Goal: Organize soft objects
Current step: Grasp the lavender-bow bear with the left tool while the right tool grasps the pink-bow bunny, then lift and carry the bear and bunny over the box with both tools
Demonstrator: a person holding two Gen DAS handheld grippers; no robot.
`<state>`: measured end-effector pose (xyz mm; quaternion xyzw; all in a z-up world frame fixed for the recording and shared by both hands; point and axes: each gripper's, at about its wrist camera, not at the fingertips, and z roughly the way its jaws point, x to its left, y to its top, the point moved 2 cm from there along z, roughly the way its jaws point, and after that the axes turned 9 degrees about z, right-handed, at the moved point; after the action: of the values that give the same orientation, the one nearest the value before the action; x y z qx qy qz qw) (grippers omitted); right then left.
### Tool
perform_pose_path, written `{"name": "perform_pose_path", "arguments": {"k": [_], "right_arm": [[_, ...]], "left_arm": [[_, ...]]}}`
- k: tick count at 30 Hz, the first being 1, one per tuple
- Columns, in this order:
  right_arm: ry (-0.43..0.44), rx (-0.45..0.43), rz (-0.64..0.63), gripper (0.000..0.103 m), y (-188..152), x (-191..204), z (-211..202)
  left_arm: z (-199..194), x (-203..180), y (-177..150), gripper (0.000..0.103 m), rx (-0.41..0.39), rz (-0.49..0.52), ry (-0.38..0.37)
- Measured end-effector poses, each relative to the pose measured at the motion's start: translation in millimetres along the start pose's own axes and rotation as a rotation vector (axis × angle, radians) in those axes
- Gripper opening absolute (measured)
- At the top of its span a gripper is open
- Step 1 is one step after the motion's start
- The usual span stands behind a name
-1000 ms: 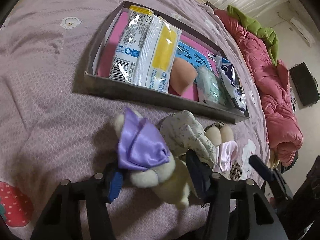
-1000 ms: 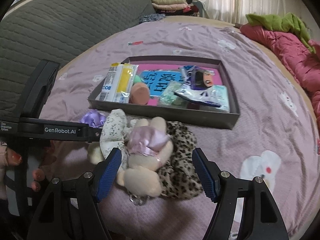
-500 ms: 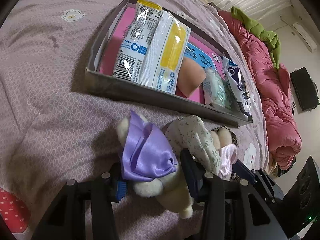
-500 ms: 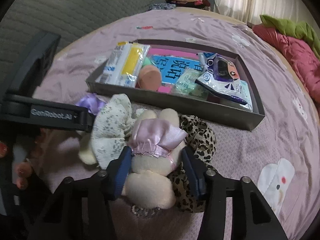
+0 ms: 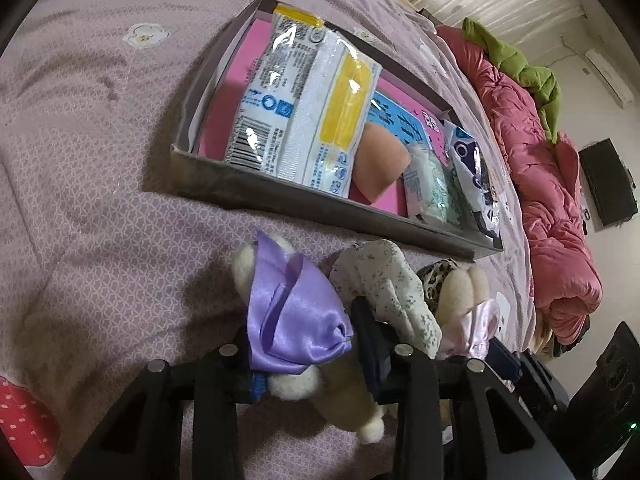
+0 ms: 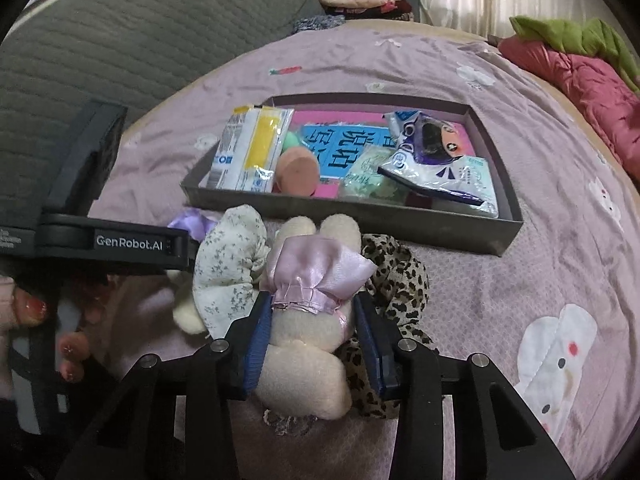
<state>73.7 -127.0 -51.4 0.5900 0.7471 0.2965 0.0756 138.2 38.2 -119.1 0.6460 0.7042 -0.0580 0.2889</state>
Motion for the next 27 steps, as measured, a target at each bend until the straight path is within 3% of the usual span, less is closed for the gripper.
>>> {"name": "perform_pose_path", "arguments": {"k": [10, 18, 27], "right_arm": [[0.014, -0.046, 0.052, 0.043, 7, -7, -19], [0.015, -0.077, 0.072, 0.043, 11, -9, -32], [0.017, -0.108, 0.091, 0.043, 14, -10, -46]], "left_arm": [[-31, 1, 2, 0.035, -0.072, 0.003, -0.006], [-54, 8, -1, 0.035, -0.105, 0.014, 0.036], [-79, -10, -4, 0.035, -0.145, 0.067, 0.066]]}}
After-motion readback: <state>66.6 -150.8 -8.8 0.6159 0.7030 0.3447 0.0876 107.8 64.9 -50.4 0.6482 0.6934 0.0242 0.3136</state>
